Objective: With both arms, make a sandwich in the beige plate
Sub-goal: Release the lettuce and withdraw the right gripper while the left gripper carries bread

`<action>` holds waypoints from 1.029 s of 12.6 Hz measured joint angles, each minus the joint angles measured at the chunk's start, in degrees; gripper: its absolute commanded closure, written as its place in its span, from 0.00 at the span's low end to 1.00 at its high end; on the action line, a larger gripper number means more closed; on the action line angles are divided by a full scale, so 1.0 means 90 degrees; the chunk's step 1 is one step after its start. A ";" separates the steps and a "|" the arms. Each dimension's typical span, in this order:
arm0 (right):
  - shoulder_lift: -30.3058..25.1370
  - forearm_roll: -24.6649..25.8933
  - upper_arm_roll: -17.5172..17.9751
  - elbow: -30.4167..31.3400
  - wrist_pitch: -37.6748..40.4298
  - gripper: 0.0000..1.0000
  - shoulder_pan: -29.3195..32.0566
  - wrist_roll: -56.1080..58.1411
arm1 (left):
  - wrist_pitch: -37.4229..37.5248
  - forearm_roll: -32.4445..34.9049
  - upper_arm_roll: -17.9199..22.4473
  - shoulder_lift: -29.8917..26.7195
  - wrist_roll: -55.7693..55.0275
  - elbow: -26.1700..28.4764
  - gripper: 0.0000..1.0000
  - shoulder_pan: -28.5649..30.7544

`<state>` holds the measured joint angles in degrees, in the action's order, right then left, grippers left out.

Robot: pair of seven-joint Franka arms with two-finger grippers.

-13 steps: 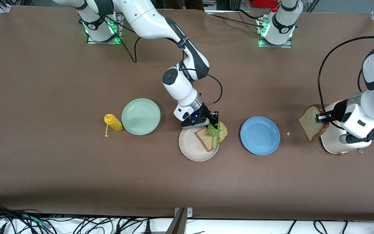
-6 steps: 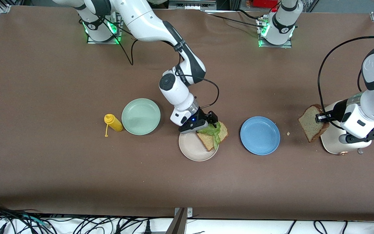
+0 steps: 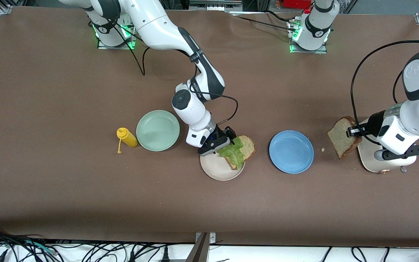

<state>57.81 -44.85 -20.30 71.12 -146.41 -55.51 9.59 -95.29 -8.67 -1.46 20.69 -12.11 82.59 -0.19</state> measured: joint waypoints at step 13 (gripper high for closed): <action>-0.3231 0.2043 -0.0062 0.1904 0.3654 0.00 0.2688 0.0930 | -0.1165 -0.2401 -0.0024 0.0553 -0.1195 0.0111 1.00 -0.1256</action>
<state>28.74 -26.46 -20.86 88.25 -113.53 -31.32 17.97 -105.77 -30.28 -1.68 25.67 -22.86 83.60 -11.49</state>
